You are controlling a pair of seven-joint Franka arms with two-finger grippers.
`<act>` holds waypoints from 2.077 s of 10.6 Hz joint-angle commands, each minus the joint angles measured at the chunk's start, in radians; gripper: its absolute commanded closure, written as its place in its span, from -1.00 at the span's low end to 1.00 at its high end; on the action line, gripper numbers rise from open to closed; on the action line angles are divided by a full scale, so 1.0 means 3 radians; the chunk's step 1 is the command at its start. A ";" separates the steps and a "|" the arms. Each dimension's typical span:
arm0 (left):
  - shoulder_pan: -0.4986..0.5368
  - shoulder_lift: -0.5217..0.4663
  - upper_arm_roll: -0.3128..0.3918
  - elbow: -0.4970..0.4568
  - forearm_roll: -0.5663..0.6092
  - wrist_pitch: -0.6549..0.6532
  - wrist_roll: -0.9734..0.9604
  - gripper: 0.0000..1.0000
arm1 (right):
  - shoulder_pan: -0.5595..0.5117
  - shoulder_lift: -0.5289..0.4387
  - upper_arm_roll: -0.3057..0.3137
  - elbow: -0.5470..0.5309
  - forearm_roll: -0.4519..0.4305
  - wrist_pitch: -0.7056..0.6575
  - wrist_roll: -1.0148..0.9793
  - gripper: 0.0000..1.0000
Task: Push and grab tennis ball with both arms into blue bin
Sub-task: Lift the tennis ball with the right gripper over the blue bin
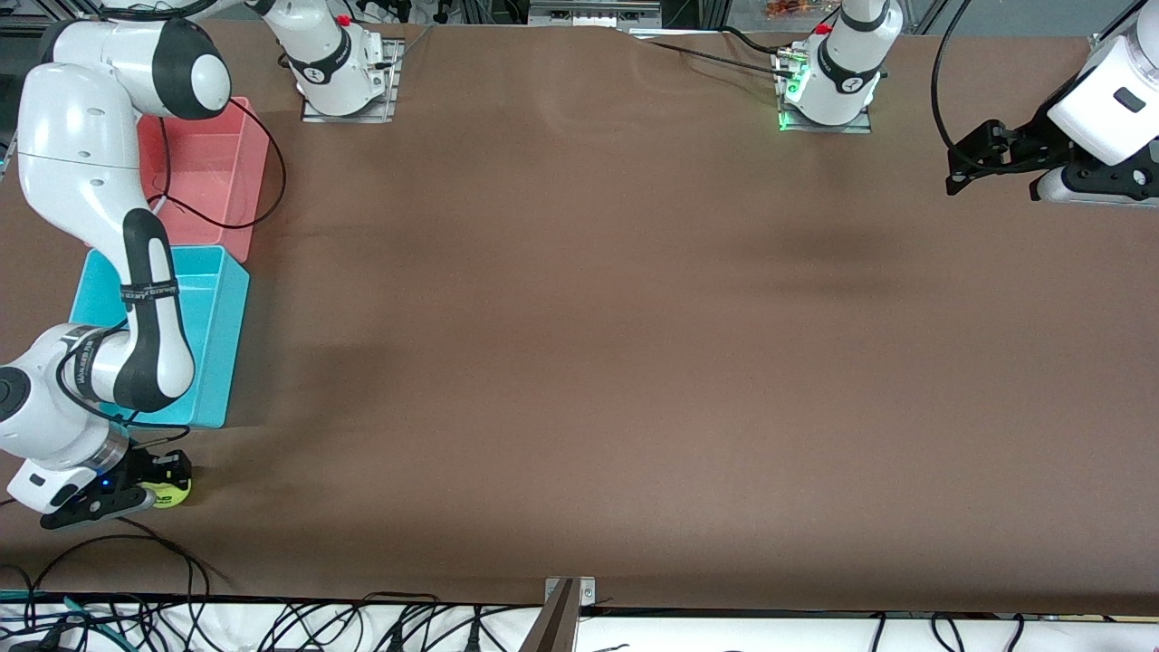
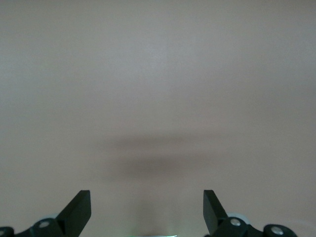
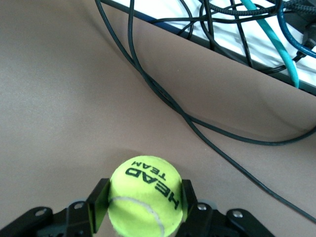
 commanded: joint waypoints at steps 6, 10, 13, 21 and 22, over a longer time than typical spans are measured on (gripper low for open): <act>0.0015 0.0050 0.0000 0.0138 0.0014 -0.0098 -0.0064 -1.00 | 0.0017 -0.0297 -0.0006 0.0089 -0.0217 -0.0466 -0.0023 0.29; 0.0031 0.0060 0.0005 0.0133 -0.0012 -0.0098 -0.0064 -1.00 | 0.0006 -0.0537 -0.0006 0.0084 -0.0269 -0.0824 -0.0074 0.29; 0.0031 0.0065 0.0005 0.0143 -0.0012 -0.0098 -0.0064 -1.00 | -0.0009 -0.0706 -0.0001 0.0054 -0.0284 -0.1090 -0.0079 0.29; 0.0026 0.0070 0.0005 0.0153 -0.0012 -0.0093 -0.0059 -1.00 | -0.0116 -0.1564 -0.0073 -0.1273 -0.0289 -0.1056 -0.0161 0.29; 0.0026 0.0065 0.0005 0.0153 -0.0012 -0.0098 -0.0064 -1.00 | -0.0157 -0.1677 -0.0073 -0.1509 -0.0289 -0.0928 -0.0161 0.28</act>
